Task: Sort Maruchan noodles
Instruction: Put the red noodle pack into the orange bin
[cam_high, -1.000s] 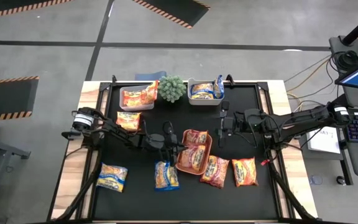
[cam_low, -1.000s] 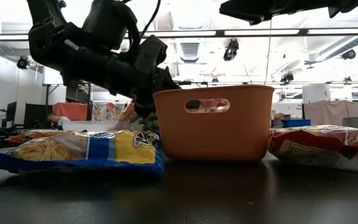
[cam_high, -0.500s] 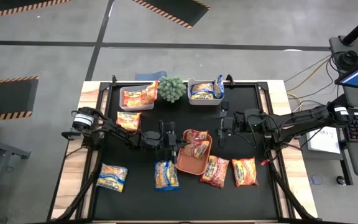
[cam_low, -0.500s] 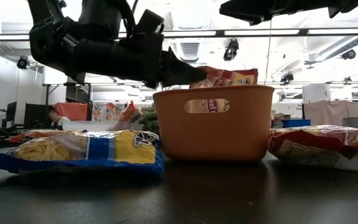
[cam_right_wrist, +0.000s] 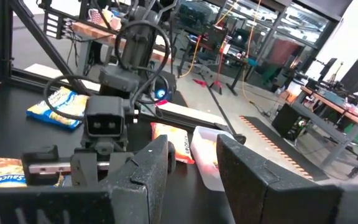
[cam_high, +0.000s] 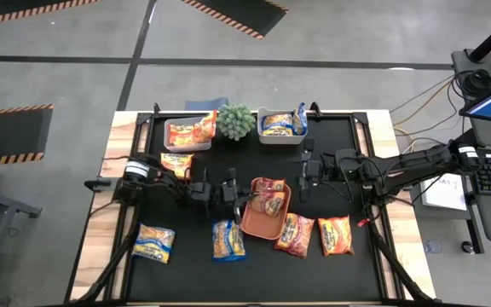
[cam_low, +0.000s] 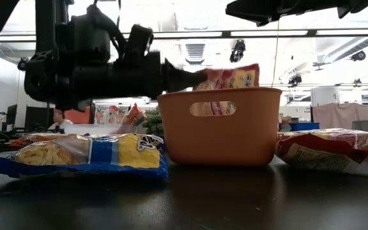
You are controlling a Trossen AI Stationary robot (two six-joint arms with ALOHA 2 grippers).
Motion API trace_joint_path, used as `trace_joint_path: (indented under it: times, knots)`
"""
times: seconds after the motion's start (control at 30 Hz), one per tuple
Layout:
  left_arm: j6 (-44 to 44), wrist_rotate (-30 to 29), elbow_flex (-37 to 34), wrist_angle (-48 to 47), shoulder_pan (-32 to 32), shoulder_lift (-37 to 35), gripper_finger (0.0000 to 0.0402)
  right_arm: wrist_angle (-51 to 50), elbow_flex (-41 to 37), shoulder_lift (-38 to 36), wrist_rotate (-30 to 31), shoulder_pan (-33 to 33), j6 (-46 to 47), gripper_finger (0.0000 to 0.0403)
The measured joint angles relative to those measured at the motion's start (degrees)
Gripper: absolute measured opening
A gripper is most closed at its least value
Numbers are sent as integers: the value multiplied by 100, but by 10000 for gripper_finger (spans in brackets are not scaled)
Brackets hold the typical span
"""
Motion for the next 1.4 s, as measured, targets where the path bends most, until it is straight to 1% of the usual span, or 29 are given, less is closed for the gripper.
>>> trace_joint_path:
  times: [0.13, 0.23, 0.33, 0.4, 0.5, 0.53, 0.57, 0.7, 0.83, 0.9, 1.17, 1.3, 1.4]
  knots:
    - [-188, 11, -23, -12, 35, 123, 0, 7, 0, 2, 0, -1, 53, 128]
    - [-154, 60, -27, -5, 50, 128, 0, 9, 0, 2, 0, -1, 106, 128]
    - [-25, 60, -27, -5, 70, 128, 0, 5, 0, 2, -12, 1, 479, 128]
    - [37, 68, -27, -6, 89, 128, 0, -110, 0, 2, -211, 5, 972, 128]
    - [61, 69, -27, -7, 116, 128, 0, -597, 2, 95, -1068, 53, 1958, 127]
    - [54, 67, -27, -9, 118, 128, 0, -725, 2, 171, -1270, 109, 2274, 127]
    - [48, 69, -27, -12, 118, 126, 0, -795, 2, 267, -1364, 187, 2557, 125]
    - [48, 66, -27, -25, 115, 126, 0, -1019, 98, 683, -1396, 552, 3359, 112]
    - [55, 64, -27, -28, 115, 124, 0, -1216, 415, 1220, -1330, 759, 3745, 102]
    - [57, 63, -27, -23, 115, 124, 0, -1520, 641, 1505, -1178, 793, 3862, 97]
    - [60, 58, -25, -16, 115, 124, 0, -3882, 1928, 2592, -471, 807, 3994, 73]
    - [62, 60, -25, -16, 115, 124, 0, -4697, 2554, 3087, -170, 846, 3960, 56]
    - [50, 62, -25, -18, 115, 124, 0, -5283, 3004, 3480, 123, 891, 3820, 52]
